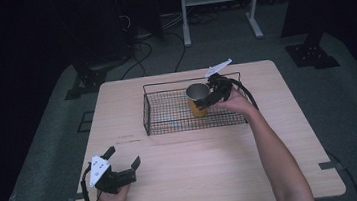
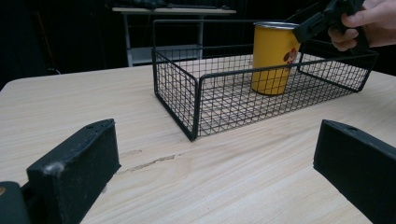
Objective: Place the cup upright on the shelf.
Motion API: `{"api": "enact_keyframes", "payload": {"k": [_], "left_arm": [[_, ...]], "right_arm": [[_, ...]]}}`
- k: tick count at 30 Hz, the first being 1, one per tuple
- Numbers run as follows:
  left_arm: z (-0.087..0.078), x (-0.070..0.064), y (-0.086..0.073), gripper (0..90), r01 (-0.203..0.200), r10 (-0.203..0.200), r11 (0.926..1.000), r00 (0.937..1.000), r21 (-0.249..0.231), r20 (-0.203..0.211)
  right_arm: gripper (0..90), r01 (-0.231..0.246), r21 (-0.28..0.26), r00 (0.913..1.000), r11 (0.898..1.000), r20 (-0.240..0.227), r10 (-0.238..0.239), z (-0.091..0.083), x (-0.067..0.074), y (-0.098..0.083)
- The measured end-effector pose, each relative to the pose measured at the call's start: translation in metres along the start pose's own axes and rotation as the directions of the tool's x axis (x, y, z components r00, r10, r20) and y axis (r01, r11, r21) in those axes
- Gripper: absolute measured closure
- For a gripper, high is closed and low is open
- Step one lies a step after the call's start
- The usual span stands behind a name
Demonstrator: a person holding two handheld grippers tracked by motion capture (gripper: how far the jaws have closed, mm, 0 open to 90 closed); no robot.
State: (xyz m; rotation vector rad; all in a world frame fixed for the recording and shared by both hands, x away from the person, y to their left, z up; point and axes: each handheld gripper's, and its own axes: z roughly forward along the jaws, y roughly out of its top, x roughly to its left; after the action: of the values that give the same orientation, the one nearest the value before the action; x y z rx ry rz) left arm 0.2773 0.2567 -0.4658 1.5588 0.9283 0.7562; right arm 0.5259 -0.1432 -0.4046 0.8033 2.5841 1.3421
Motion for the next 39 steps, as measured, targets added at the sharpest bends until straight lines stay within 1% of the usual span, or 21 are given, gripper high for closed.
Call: {"api": "enact_keyframes", "payload": {"k": [9,16,18,20,21,24,27,29,30,31,32,37,38,39], "left_arm": [[0.0,0.0,0.0,0.0,0.002,-0.002,1.0,1.0,0.001,-0.003],[0.0,0.001,0.0,0.0,0.006,-0.006,1.0,1.0,0.0,-0.007],[0.0,0.001,0.0,0.0,0.008,-0.008,1.0,0.9999,-0.003,-0.008],[0.0,0.001,0.0,0.0,0.003,-0.003,1.0,1.0,-0.001,-0.007],[0.0,0.0,0.0,0.0,0.001,-0.001,1.0,1.0,0.0,-0.008],[0.001,-0.001,0.0,0.0,-0.005,0.005,1.0,0.9999,0.006,-0.012],[0.0,0.0,0.0,0.0,-0.002,0.002,1.0,0.9999,0.003,-0.012],[0.0,0.0,0.0,0.0,-0.002,0.002,1.0,1.0,0.0,-0.005],[0.0,-0.001,0.0,0.0,-0.005,0.005,1.0,1.0,0.001,-0.004],[0.0,-0.001,0.0,0.0,-0.007,0.007,1.0,1.0,0.003,-0.003],[0.001,-0.002,0.0,0.0,-0.013,0.013,0.9999,0.9999,0.009,-0.007],[0.0,-0.001,0.0,0.0,-0.007,0.007,1.0,1.0,-0.001,-0.002],[0.0,-0.002,0.0,0.0,-0.008,0.008,1.0,1.0,-0.001,-0.002],[0.0,-0.002,0.0,0.0,-0.009,0.009,1.0,1.0,0.001,-0.003]], "right_arm": [[0.0,-0.019,-0.016,0.9998,1.0,-0.011,0.019,-0.009,-0.003,-0.001],[0.0,-0.027,-0.036,0.9995,0.999,-0.019,0.027,-0.02,-0.003,-0.001],[0.0,-0.025,-0.046,0.9995,0.999,-0.019,0.024,-0.027,-0.003,0.0],[0.0,-0.023,-0.048,0.9996,0.999,-0.019,0.022,-0.029,-0.003,0.0],[0.0,-0.023,-0.059,0.9997,0.998,-0.014,0.022,-0.035,-0.003,0.0],[0.0,-0.03,-0.068,0.9995,0.997,-0.014,0.03,-0.04,-0.004,-0.001],[0.0,-0.033,-0.084,0.9994,0.996,-0.01,0.032,-0.048,-0.004,-0.002],[0.0,-0.031,-0.092,0.9995,0.995,-0.002,0.031,-0.053,-0.004,-0.003],[0.0,-0.039,-0.106,0.9992,0.994,0.001,0.039,-0.058,-0.004,-0.005],[0.0,-0.039,-0.106,0.9992,0.994,0.001,0.039,-0.058,-0.004,-0.005],[0.0,-0.044,-0.117,0.999,0.992,-0.001,0.044,-0.062,-0.003,-0.007],[0.0,-0.044,-0.125,0.999,0.991,-0.001,0.044,-0.069,-0.001,-0.011],[0.0,-0.048,-0.138,0.9988,0.989,0.0,0.048,-0.072,0.0,-0.013],[0.0,-0.048,-0.138,0.9988,0.989,0.0,0.048,-0.072,0.0,-0.013]]}}
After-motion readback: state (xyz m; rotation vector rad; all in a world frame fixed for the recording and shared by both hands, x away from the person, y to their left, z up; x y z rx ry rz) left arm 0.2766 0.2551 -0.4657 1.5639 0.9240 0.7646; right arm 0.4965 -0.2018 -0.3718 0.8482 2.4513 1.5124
